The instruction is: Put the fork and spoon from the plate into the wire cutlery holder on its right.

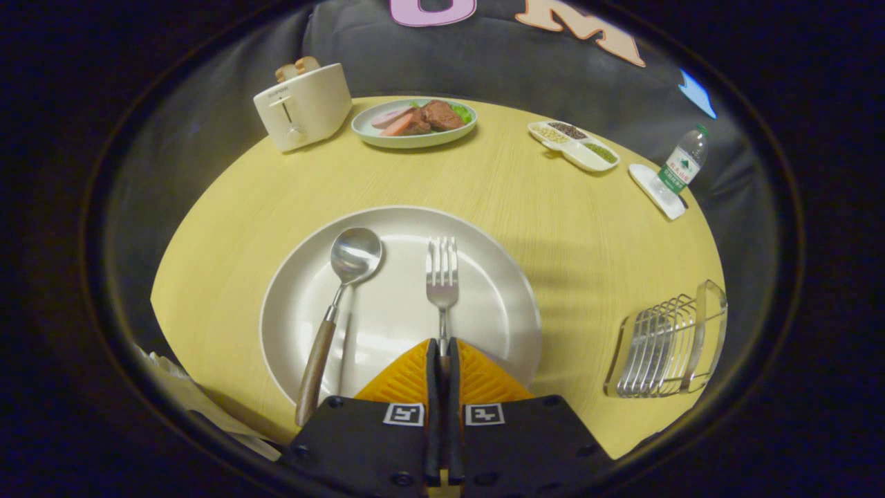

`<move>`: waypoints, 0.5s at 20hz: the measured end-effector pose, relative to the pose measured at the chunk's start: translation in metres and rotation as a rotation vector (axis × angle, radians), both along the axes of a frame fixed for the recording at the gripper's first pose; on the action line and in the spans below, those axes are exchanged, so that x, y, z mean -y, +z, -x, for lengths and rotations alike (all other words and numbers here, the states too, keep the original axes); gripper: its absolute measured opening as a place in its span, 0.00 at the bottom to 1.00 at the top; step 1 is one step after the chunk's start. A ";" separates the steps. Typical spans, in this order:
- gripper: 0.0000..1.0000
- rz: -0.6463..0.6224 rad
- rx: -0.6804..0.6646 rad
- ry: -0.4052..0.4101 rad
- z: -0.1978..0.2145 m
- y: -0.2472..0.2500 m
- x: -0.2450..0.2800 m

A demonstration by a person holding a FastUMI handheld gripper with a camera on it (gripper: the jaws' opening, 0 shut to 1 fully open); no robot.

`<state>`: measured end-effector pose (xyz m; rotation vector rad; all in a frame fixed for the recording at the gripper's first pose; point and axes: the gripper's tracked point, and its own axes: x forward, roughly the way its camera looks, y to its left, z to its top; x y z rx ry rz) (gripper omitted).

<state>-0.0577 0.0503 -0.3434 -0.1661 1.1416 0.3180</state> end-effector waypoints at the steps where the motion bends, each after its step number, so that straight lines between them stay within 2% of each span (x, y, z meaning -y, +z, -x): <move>1: 0.08 -0.010 -0.001 0.010 0.000 0.002 -0.002; 10: 0.08 -0.048 -0.047 -0.021 -0.005 0.040 0.016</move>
